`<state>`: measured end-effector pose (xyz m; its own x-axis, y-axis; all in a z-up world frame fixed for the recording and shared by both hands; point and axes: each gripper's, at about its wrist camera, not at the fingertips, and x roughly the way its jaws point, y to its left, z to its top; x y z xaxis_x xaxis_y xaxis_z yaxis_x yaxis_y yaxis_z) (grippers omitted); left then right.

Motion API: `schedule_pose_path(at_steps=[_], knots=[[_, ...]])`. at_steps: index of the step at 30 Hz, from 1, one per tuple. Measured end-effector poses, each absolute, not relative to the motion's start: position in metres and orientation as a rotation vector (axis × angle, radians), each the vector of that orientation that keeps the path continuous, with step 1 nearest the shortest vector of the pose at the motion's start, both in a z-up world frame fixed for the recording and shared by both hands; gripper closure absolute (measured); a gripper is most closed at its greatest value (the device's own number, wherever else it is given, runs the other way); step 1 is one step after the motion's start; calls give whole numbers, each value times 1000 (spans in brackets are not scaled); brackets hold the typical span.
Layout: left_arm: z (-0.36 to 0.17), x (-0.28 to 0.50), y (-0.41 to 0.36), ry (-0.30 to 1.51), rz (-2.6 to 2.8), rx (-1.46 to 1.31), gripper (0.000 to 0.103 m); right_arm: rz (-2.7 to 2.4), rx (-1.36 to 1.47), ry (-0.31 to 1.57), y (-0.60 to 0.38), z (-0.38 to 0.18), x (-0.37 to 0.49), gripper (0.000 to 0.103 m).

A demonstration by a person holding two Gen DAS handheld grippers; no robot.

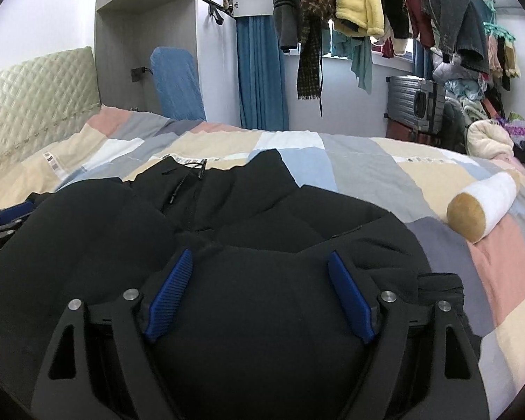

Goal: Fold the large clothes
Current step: 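Fold the hem up toward the collar with both tools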

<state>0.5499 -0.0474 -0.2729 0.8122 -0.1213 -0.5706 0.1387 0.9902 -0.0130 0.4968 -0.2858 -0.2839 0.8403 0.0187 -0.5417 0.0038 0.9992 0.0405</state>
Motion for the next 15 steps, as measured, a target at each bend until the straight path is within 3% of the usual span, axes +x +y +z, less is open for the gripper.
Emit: schedule_pose_path(at_steps=[13, 15], knots=[[-261, 547, -55, 674, -91, 32, 33, -5, 33, 674, -284, -292, 511, 22], [-248, 540, -54, 696, -93, 40, 28, -5, 43, 704, -284, -284, 509, 22]])
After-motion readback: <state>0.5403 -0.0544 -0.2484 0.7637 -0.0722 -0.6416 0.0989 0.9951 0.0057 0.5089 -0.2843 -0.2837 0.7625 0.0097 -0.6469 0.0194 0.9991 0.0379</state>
